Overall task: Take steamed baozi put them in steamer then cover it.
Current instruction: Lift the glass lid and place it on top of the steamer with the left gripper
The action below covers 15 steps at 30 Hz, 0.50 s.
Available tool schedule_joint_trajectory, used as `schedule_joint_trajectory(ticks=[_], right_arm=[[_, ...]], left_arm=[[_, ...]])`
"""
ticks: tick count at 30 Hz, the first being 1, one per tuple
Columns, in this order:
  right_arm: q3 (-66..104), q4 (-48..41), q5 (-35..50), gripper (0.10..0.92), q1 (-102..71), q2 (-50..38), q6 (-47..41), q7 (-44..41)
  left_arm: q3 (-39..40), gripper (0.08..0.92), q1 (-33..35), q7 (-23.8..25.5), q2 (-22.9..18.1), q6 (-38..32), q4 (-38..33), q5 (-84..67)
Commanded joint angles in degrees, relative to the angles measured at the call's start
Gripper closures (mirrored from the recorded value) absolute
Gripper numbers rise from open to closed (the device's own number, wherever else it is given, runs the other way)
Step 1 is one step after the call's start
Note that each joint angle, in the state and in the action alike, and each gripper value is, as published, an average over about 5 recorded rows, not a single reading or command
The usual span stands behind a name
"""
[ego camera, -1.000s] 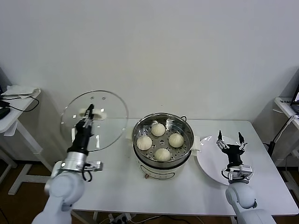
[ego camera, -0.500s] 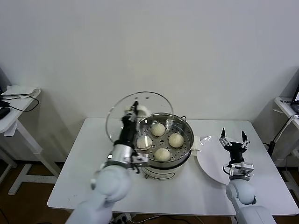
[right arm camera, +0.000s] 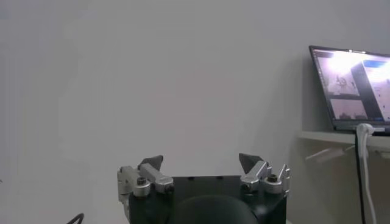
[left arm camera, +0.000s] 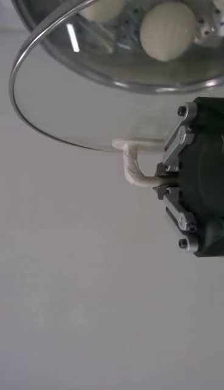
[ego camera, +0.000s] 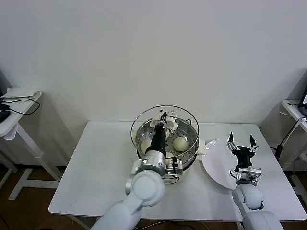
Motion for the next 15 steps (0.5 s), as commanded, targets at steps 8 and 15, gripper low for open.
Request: schedule_joint_trajectory(ticks=[8,15], right_arm=[[0.3,-0.4,0.1,0.203,0.3,-0.1,-0.1,0.0],[0.2,-0.6,0.2,0.203,0.7,-0.2,-0.1,0.0]], left_arm=[[3.6,0.813,-2.9,0.4,-4.1,3.6,10.9,4.4],[3.2,0.813,-2.3,-1.3,-4.6,3.5,13.0,4.2]])
